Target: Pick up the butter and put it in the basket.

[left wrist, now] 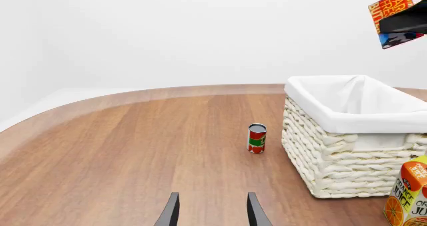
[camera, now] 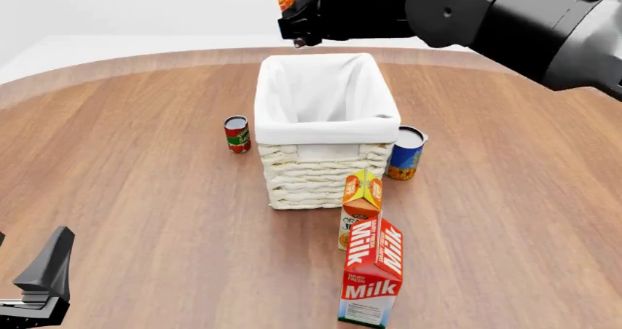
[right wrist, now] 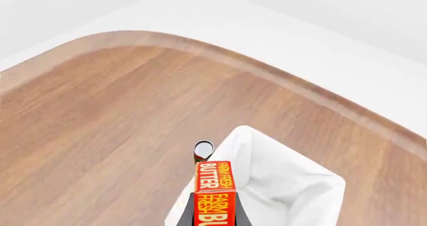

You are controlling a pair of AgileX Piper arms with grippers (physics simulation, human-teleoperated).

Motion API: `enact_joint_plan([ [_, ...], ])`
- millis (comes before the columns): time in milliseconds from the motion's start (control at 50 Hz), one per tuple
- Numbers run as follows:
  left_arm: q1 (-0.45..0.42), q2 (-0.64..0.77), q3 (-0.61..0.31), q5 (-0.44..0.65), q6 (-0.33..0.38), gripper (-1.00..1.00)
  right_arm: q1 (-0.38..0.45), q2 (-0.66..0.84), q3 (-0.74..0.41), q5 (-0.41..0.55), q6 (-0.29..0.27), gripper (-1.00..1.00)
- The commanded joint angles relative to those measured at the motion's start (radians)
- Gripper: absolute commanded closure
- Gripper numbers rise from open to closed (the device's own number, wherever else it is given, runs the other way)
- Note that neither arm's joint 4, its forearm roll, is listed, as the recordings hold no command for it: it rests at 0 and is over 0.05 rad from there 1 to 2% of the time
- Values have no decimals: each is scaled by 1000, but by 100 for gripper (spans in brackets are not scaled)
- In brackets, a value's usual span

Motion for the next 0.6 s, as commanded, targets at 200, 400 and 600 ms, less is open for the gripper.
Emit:
enact_joint_plan([
  [200,0,0,0,0,0,-100,-34,99,-81,16,17,100],
  [400,0,0,0,0,0,-100,-50,125,-64,2,4,100],
  [600,0,0,0,0,0,-100,-54,158,-57,-11,0,100],
])
